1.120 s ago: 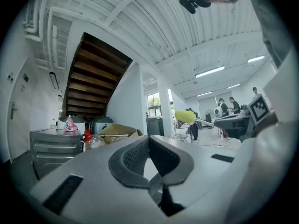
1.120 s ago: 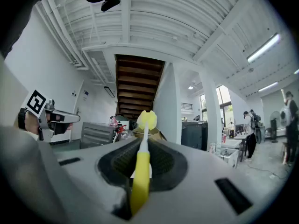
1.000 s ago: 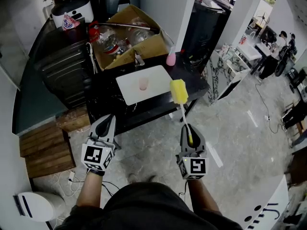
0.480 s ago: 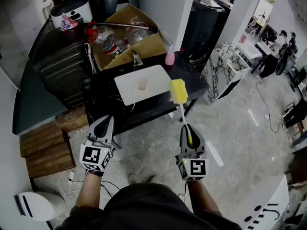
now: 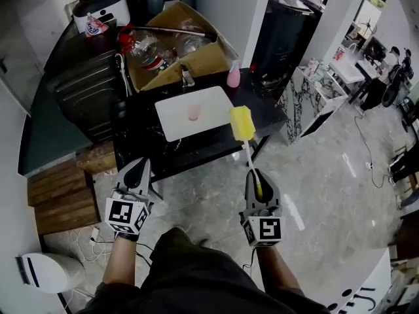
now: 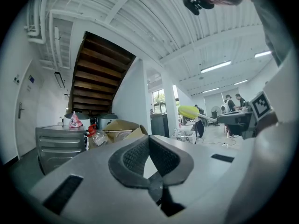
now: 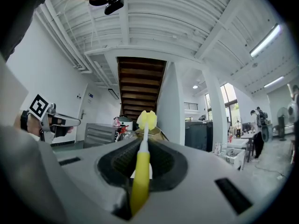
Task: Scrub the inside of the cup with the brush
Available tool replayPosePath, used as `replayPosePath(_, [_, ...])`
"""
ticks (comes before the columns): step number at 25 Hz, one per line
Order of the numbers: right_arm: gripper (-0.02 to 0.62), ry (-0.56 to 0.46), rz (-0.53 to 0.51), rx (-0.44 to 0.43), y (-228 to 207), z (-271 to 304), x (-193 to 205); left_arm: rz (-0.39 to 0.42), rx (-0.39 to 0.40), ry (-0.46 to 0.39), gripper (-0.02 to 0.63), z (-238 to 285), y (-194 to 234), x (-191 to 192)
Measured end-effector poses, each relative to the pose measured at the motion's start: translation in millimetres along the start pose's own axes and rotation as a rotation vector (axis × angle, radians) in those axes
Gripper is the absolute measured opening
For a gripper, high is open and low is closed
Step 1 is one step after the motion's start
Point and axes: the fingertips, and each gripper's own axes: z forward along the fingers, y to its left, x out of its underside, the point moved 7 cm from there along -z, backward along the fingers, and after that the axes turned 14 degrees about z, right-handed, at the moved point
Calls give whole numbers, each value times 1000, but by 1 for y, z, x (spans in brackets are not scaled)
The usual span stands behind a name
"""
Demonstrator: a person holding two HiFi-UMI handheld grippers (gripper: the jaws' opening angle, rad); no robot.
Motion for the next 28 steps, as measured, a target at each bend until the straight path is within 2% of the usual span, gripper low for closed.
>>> replayPosePath(5, [37,14,5,-6,-12,20,2,-4,-7,14,2,18,1,8])
replayPosePath(11, [37,2,-25,-14,-25,71,1,-21,1,4,2,74,20,25])
replayPosePath(17, [37,4,-53,-2,-45,139,-7,-44,18,-4,2,142,45,40])
replayPosePath(22, [37,-14,-53,-2,-50,206,-25,-68,43,23,2,196,73,57])
replayPosePath(28, [37,4,-77,3,-50,274,-24,-81,76,27,2,247,108,69])
